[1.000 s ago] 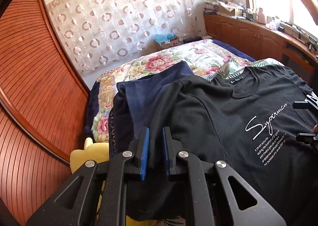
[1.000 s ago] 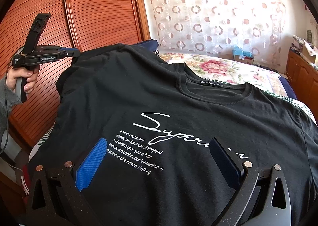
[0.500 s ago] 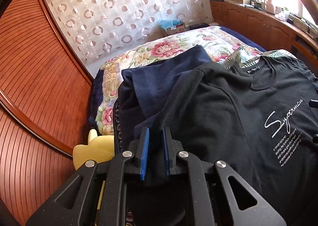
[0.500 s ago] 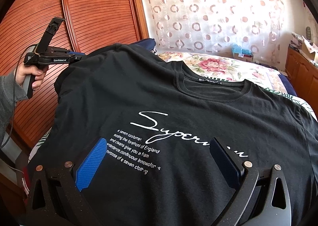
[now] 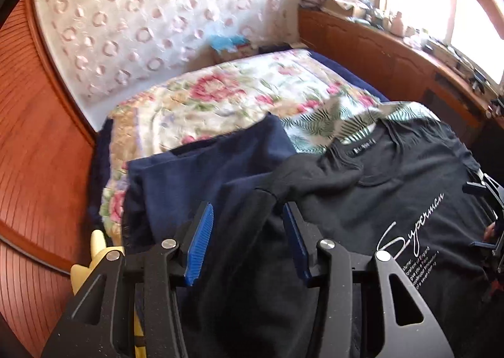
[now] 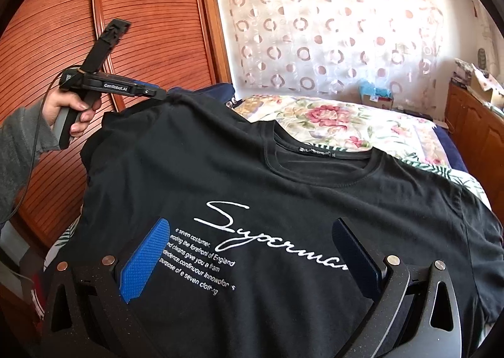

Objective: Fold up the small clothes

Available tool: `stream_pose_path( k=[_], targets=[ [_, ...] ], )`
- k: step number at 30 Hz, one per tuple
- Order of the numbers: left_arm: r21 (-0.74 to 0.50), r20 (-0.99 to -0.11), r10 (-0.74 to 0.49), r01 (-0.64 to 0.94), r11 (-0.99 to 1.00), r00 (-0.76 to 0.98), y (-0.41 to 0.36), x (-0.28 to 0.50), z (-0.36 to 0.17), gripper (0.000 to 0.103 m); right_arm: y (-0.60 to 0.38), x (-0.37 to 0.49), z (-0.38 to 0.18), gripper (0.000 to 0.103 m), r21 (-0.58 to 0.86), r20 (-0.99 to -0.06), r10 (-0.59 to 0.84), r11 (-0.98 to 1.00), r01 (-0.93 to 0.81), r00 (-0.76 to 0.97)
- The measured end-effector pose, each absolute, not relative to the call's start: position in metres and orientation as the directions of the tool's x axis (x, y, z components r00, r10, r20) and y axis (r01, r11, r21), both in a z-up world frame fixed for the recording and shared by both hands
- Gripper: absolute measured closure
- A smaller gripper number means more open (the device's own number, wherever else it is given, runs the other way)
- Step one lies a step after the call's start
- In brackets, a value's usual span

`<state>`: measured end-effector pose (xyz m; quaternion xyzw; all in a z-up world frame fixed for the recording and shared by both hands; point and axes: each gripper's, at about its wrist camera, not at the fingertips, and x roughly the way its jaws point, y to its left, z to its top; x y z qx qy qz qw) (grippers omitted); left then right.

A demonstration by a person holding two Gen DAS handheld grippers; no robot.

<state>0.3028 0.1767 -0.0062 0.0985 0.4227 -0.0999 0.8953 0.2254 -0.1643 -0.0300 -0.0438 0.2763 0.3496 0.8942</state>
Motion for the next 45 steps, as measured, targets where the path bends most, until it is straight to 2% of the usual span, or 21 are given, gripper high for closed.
stream_pose_path(
  k=[3,4,13,16,22,27,30,31,32,34,45],
  targets=[
    [0.127,-0.799,-0.066,0.275,0.953,0.598,0.171,0.305,-0.012,0.084,-0.165,0.226,-0.035,0.000,0.117,-0.532,0.595,0.756,-0.644,0.602],
    [0.131,-0.807,-0.061,0.278,0.952,0.588,0.169,0.303,-0.015,0.099,-0.166,0.226,-0.035,0.000,0.121,-0.534,0.594,0.758,-0.641,0.602],
    [0.209,-0.720,-0.029,0.257,0.943,0.694,0.144,0.264,0.022,0.101,-0.173,0.228,-0.033,0.000,0.147,-0.524,0.610,0.752,-0.642,0.594],
    [0.190,-0.699,-0.048,0.250,0.949,0.714,0.129,0.262,0.047,0.101,-0.175,0.228,-0.032,0.000,0.148,-0.513,0.616,0.750,-0.645,0.598],
    [0.143,-0.710,-0.109,0.293,0.945,0.696,0.078,0.283,0.072,0.101,-0.193,0.225,-0.032,0.000,0.157,-0.494,0.609,0.764,-0.626,0.620],
    [0.078,-0.748,-0.166,0.334,0.940,0.642,0.021,0.313,0.064,0.100,-0.218,0.226,-0.033,0.000,0.172,-0.487,0.584,0.793,-0.584,0.649],
    [0.096,-0.751,-0.175,0.368,0.925,0.636,-0.008,0.317,0.058,0.100,-0.235,0.226,-0.035,0.000,0.174,-0.492,0.560,0.814,-0.555,0.667],
    [0.091,-0.748,-0.192,0.385,0.918,0.635,-0.012,0.314,0.058,0.092,-0.240,0.224,-0.035,0.000,0.172,-0.495,0.552,0.819,-0.547,0.671],
    [0.094,-0.744,-0.196,0.390,0.916,0.639,-0.017,0.309,0.059,0.076,-0.245,0.223,-0.037,0.000,0.170,-0.498,0.544,0.825,-0.540,0.675],
    [0.112,-0.726,-0.198,0.397,0.911,0.659,-0.018,0.296,0.061,0.059,-0.252,0.220,-0.040,0.000,0.163,-0.504,0.531,0.833,-0.529,0.681],
    [0.062,-0.644,-0.148,0.244,0.968,0.750,0.058,0.204,0.036,0.058,-0.235,0.223,-0.032,0.002,0.169,-0.509,0.599,0.774,-0.610,0.618]
  ],
)
